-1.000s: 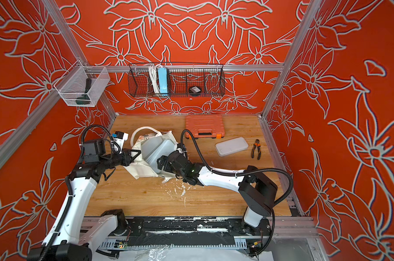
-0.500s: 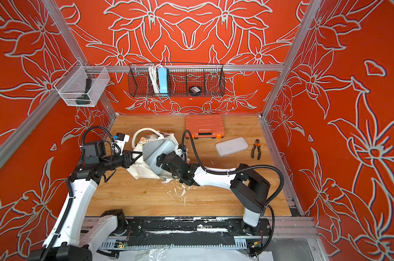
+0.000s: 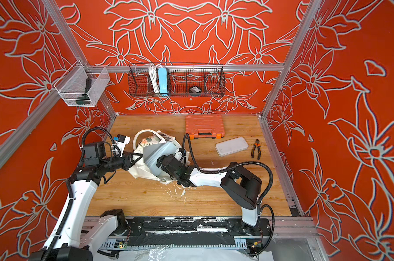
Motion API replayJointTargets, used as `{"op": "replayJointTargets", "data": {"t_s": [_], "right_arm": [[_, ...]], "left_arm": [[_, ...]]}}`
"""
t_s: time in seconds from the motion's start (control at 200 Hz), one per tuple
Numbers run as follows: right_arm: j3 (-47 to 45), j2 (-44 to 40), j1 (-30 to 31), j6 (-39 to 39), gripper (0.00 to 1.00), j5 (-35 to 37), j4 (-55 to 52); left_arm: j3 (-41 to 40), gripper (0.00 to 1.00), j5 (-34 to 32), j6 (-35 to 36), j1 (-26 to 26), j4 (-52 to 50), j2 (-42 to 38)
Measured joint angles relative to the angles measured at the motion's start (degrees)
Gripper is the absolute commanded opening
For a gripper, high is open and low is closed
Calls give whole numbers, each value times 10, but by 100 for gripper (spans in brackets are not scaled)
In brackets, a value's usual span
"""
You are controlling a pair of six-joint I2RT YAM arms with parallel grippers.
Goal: Take out the pencil case from the canvas bag
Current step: Pick up the pencil case from the canvas bag.
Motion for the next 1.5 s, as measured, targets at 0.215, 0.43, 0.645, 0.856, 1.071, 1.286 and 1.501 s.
{"op": "replayJointTargets", "data": {"t_s": [0.215,0.43,0.645,0.856,1.071,1.286,1.501], "right_arm": [[11,12,0,8,98,1,7],[26,12,3,7,98,5,7],[67,29,4,31,98,12,-33],[130,79,3,54,92,14,-101],[111,54,3,51,85,14,-103],[44,-24,3,44,83,36,-135],[-1,-59,2,43,82,64,-165]], "left_arm": [[0,0,-1,2,0,-1,0],[-3,0,6,4,0,-1,-2],[-3,0,9,4,0,-2,-2],[-7,0,11,4,0,-3,-3],[-7,0,13,4,0,-5,-5],[-7,0,15,4,0,-6,-6],[-7,0,16,4,0,-6,-6]]}}
